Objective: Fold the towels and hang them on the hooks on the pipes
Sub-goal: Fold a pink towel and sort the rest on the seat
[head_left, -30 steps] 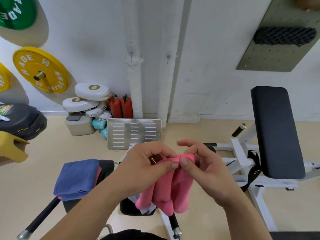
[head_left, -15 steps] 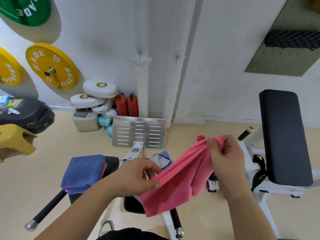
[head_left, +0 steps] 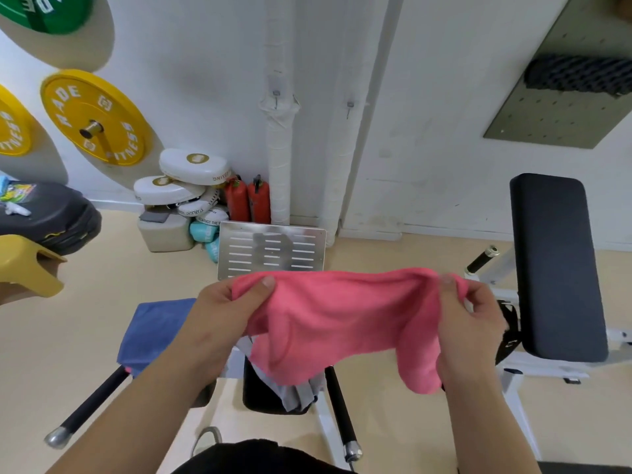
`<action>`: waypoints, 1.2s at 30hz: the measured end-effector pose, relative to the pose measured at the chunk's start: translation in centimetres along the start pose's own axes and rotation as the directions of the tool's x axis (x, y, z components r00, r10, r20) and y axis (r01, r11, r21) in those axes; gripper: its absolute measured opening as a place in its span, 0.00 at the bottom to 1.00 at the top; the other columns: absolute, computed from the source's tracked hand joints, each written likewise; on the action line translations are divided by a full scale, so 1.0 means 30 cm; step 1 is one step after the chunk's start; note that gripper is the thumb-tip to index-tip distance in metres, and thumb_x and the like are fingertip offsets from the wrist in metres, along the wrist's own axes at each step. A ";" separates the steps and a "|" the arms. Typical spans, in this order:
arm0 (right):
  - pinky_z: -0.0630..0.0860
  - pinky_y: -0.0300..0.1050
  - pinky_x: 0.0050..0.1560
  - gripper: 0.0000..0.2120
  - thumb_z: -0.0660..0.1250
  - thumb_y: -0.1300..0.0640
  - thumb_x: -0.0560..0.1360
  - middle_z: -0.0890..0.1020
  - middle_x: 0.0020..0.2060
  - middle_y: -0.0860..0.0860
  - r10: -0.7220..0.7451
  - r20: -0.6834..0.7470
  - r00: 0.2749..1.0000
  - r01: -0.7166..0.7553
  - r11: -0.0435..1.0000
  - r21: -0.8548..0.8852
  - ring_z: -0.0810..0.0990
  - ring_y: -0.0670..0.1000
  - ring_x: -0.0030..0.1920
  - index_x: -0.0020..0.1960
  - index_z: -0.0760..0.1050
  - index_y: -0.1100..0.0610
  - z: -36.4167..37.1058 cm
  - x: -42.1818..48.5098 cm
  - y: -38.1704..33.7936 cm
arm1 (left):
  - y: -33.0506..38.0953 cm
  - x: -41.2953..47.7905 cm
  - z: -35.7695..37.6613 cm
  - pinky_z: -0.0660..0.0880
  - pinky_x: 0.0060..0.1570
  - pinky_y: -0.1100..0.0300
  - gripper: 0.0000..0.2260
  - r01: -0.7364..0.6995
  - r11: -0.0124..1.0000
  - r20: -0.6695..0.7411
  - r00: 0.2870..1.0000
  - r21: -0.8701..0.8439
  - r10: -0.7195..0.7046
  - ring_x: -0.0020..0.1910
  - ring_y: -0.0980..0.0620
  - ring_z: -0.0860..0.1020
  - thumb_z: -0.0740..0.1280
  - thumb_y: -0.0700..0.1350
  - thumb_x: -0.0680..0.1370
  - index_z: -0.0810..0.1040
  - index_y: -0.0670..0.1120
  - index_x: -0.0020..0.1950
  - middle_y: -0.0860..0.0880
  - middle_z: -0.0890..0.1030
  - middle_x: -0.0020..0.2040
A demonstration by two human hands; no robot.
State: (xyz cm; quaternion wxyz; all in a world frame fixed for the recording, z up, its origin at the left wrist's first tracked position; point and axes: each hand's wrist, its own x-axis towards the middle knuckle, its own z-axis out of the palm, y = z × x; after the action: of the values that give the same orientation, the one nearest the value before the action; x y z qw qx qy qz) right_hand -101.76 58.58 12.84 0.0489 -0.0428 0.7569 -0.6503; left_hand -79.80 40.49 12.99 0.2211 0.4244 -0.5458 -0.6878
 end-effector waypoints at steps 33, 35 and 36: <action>0.81 0.42 0.48 0.11 0.76 0.59 0.75 0.88 0.37 0.45 0.019 0.527 0.850 0.060 0.989 -0.132 0.86 0.43 0.41 0.40 0.87 0.44 0.671 -0.419 -0.191 | 0.141 0.130 -0.244 0.75 0.46 0.72 0.14 -0.155 0.980 0.022 0.988 0.123 0.153 0.49 0.63 0.83 0.68 0.41 0.82 0.87 0.60 0.50 0.58 0.86 0.46; 0.84 0.52 0.50 0.10 0.73 0.58 0.78 0.88 0.38 0.47 0.015 0.531 0.847 0.064 0.989 -0.131 0.87 0.46 0.42 0.42 0.88 0.47 0.694 -0.436 -0.201 | 0.152 0.152 -0.283 0.77 0.48 0.68 0.13 -0.195 0.969 0.077 0.980 0.153 0.185 0.48 0.60 0.83 0.69 0.43 0.81 0.87 0.62 0.50 0.55 0.86 0.46; 0.84 0.59 0.51 0.10 0.70 0.56 0.80 0.88 0.38 0.51 0.020 0.536 0.844 0.055 0.991 -0.123 0.87 0.52 0.44 0.43 0.88 0.49 0.704 -0.445 -0.206 | 0.158 0.158 -0.300 0.78 0.48 0.67 0.11 -0.205 0.967 0.104 0.976 0.148 0.191 0.48 0.59 0.83 0.70 0.43 0.80 0.87 0.61 0.50 0.54 0.86 0.46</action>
State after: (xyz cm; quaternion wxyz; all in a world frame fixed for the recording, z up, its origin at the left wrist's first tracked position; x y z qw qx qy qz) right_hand -85.76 38.66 16.04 0.2493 -0.2325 0.7545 -0.5609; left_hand -75.71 30.32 15.42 0.2300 0.3529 -0.6477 -0.6349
